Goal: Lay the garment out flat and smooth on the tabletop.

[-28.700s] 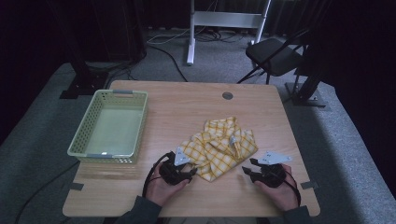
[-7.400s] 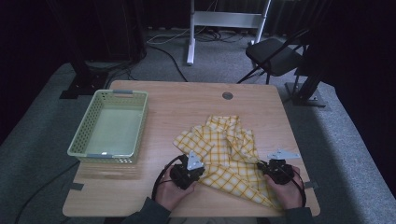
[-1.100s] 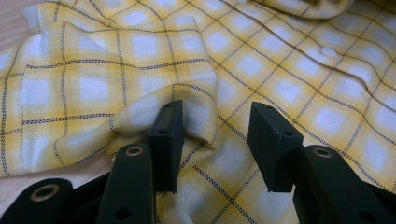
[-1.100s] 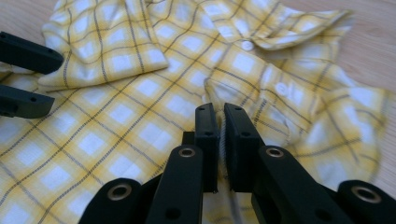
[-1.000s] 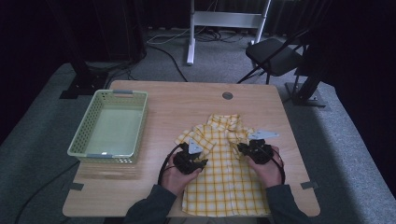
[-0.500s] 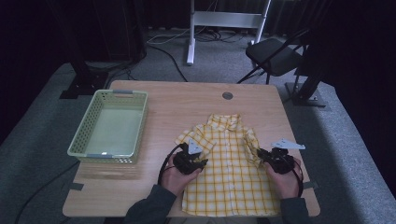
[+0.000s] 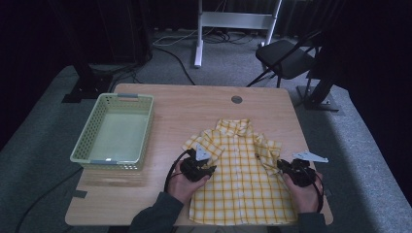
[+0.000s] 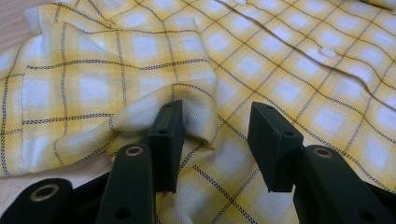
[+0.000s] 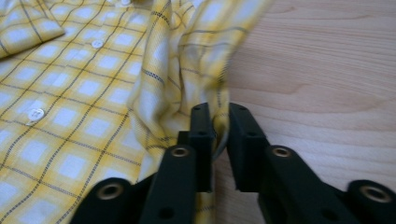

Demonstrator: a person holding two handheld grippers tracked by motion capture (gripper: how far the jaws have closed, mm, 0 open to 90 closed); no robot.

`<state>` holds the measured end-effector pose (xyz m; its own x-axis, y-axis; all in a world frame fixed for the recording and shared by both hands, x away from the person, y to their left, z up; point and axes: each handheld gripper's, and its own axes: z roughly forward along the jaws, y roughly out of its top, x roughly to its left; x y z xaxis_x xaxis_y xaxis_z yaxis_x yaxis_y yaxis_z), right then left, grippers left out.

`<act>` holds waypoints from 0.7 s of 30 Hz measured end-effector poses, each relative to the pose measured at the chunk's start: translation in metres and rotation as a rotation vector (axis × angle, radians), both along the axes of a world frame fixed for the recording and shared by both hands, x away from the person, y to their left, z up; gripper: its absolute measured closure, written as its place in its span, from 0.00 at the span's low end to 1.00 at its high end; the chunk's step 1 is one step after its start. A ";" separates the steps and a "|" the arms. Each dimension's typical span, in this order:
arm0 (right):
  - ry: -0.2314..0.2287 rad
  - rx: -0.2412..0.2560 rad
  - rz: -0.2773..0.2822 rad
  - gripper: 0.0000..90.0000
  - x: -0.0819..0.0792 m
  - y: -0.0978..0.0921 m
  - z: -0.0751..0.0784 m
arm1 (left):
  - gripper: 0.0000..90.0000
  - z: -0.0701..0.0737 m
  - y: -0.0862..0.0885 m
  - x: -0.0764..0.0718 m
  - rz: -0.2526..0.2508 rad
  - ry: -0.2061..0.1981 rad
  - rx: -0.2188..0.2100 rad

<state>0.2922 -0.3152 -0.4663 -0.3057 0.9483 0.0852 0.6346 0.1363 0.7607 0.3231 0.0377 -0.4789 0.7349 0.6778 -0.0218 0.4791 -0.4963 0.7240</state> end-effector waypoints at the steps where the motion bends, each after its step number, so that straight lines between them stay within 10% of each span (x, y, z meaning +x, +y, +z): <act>1: -0.004 0.002 -0.002 0.84 -0.001 -0.001 0.001 | 0.63 0.000 0.000 0.000 0.000 0.000 0.000; 21: -0.039 -0.026 0.006 0.65 0.031 -0.009 0.012 | 0.62 -0.001 0.000 0.000 0.001 -0.003 -0.005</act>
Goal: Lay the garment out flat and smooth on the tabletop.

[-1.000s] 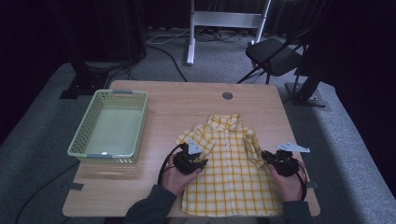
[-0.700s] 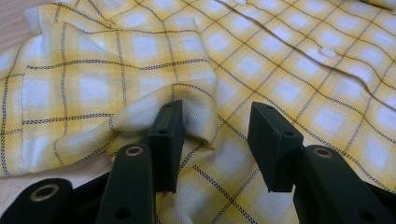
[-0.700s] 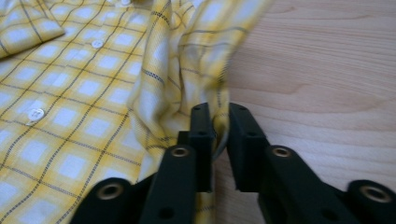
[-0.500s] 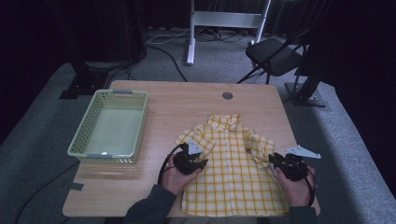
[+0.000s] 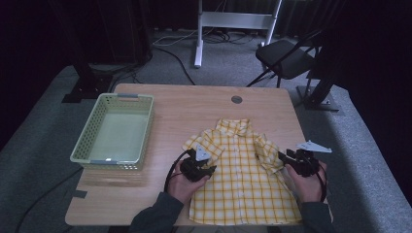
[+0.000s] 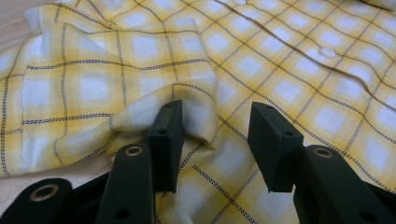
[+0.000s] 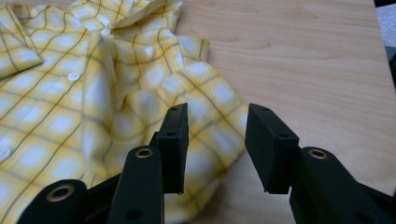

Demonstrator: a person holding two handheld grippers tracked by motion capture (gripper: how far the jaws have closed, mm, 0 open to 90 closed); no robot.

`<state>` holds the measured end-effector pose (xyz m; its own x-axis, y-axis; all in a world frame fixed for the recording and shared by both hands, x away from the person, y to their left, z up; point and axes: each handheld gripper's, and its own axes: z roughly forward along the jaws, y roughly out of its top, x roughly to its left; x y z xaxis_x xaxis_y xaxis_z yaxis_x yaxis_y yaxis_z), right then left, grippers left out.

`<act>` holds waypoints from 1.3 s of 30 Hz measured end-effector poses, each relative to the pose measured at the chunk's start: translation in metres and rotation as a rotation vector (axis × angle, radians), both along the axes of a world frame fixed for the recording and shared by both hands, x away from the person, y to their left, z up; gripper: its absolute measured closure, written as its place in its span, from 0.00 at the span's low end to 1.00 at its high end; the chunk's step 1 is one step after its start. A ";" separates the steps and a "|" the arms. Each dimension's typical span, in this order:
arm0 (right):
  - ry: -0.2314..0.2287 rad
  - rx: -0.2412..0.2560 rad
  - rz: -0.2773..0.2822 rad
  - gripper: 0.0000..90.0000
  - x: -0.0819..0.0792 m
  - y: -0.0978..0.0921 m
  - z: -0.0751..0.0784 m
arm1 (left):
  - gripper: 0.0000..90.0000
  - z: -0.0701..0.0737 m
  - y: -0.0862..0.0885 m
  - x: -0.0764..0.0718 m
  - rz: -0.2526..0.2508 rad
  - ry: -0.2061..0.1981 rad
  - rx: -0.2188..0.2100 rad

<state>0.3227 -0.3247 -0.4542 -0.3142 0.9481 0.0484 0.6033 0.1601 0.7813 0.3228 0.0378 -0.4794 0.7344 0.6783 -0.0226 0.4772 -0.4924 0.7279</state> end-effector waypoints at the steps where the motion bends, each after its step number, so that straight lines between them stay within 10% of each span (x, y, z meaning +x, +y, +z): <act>1: 0.004 0.000 0.006 0.65 0.003 0.001 0.000 | 0.62 0.000 0.000 0.000 0.001 0.000 -0.002; 18: 0.086 -0.044 0.045 0.76 0.046 0.018 -0.016 | 0.62 -0.001 -0.001 -0.001 0.002 -0.008 0.002; 39: 0.124 -0.023 -0.077 0.82 0.022 -0.022 -0.017 | 0.62 -0.001 -0.001 -0.002 0.002 -0.011 0.007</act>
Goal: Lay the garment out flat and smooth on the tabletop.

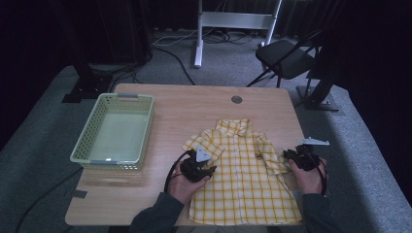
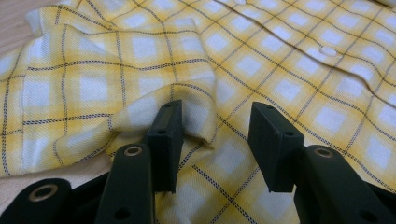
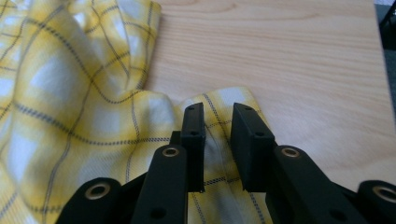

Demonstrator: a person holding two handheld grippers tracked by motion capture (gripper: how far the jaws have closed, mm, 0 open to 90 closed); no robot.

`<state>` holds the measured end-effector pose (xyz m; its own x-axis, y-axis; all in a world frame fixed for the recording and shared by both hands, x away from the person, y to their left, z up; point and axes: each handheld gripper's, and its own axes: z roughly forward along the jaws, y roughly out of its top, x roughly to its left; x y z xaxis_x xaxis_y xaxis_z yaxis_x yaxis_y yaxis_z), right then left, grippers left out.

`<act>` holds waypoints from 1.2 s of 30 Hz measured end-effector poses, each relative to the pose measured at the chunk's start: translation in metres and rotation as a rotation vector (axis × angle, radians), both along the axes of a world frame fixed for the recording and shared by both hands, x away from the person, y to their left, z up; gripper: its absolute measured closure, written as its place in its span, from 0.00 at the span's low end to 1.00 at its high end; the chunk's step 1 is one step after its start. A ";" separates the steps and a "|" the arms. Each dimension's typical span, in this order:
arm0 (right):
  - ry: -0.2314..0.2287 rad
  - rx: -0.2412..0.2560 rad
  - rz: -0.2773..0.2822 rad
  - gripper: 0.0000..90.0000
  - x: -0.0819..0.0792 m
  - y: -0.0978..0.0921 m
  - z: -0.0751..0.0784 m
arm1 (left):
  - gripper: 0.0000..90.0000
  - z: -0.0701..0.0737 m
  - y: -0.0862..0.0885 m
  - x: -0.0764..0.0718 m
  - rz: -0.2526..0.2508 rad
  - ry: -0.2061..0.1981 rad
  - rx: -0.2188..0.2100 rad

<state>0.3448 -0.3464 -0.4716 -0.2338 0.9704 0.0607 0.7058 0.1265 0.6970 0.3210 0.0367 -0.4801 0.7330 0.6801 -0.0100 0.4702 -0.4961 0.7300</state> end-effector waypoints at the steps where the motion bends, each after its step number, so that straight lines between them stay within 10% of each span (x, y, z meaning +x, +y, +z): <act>1: 0.003 0.002 -0.007 0.82 -0.002 -0.002 0.000 | 0.62 0.000 0.000 0.000 -0.001 0.000 0.000; 36: 0.032 0.015 -0.017 0.73 -0.049 -0.021 0.002 | 0.65 0.000 0.012 0.004 0.098 -0.025 0.032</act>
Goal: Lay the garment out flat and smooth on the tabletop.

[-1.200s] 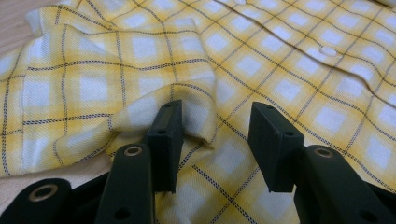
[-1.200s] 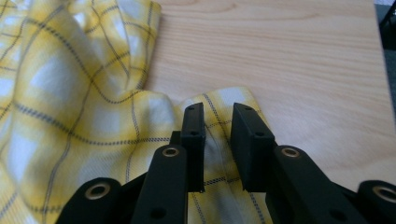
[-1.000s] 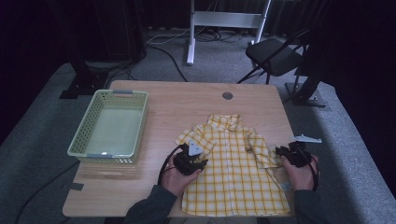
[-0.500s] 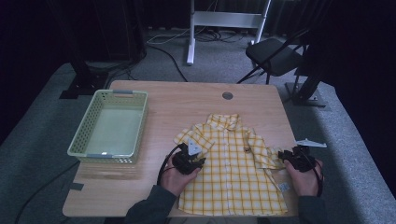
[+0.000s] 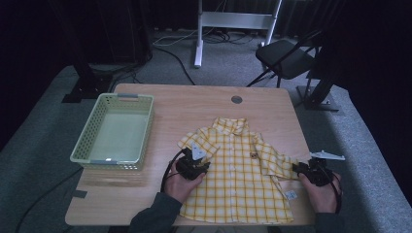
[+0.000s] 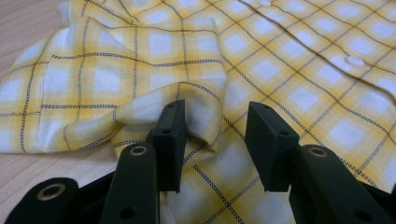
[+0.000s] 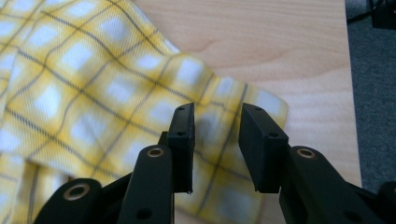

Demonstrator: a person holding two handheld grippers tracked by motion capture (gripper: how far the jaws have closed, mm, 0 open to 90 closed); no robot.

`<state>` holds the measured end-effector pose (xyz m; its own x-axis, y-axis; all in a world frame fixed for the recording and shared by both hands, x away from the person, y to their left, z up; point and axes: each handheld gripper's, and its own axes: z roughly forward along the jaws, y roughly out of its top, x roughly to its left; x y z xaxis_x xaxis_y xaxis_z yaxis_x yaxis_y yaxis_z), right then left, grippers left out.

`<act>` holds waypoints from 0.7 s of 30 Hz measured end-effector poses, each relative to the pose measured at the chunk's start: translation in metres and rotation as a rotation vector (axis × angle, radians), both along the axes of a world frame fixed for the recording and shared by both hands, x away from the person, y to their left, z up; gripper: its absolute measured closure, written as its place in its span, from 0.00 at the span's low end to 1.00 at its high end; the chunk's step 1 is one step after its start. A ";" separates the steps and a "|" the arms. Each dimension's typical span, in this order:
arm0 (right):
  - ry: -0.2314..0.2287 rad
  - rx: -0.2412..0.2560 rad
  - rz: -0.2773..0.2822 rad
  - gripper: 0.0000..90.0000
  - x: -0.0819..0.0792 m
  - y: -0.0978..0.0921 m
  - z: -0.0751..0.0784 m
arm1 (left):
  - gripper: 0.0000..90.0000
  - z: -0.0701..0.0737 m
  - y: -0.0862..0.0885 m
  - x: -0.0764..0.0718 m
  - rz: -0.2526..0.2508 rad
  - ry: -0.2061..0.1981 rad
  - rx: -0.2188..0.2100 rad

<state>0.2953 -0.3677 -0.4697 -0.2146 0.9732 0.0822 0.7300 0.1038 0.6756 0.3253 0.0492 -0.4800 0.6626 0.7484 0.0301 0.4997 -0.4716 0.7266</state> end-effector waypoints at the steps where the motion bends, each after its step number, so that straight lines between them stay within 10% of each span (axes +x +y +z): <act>1: 0.001 0.000 -0.002 0.73 -0.002 -0.001 0.000 | 0.65 0.000 0.000 0.000 0.005 0.001 -0.006; 11: -0.011 0.012 -0.003 0.71 -0.013 -0.006 0.002 | 0.65 -0.001 0.003 0.001 0.008 0.002 -0.018; 21: -0.060 -0.011 0.073 0.64 0.012 0.006 0.008 | 0.65 -0.001 0.003 0.001 0.010 0.003 -0.029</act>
<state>0.3077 -0.3613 -0.4620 -0.2892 0.9556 0.0567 0.6786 0.1629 0.7162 0.3262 0.0521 -0.4811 0.6548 0.7558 0.0064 0.5063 -0.4449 0.7387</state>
